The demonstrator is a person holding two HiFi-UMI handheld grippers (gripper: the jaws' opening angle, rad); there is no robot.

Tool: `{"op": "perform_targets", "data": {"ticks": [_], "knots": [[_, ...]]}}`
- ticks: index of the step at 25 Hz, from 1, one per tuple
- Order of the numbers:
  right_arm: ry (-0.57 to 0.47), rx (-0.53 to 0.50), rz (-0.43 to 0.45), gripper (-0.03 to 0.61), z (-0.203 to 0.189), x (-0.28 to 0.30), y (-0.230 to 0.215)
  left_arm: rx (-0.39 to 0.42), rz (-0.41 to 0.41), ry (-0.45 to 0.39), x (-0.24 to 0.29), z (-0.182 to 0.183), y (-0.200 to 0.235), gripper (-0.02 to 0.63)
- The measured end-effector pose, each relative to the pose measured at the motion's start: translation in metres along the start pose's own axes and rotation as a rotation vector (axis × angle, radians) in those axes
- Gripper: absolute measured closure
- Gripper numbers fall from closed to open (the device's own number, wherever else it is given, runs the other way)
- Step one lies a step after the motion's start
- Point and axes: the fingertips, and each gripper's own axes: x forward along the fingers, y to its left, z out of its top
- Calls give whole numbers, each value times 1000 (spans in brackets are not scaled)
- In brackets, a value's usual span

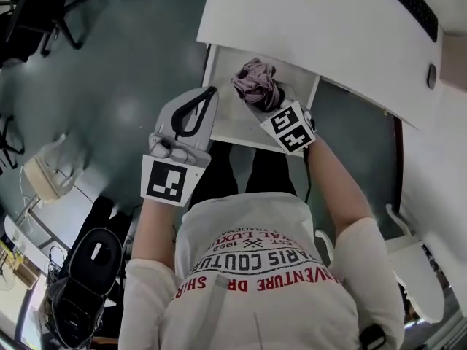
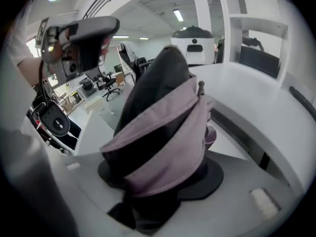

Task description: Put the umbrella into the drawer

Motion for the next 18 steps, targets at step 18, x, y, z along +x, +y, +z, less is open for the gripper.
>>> {"op": "perform_targets", "data": {"ticks": [18], "knots": [[284, 47, 141, 336, -84, 121, -4, -104, 40, 50, -3, -74, 32, 606]]}}
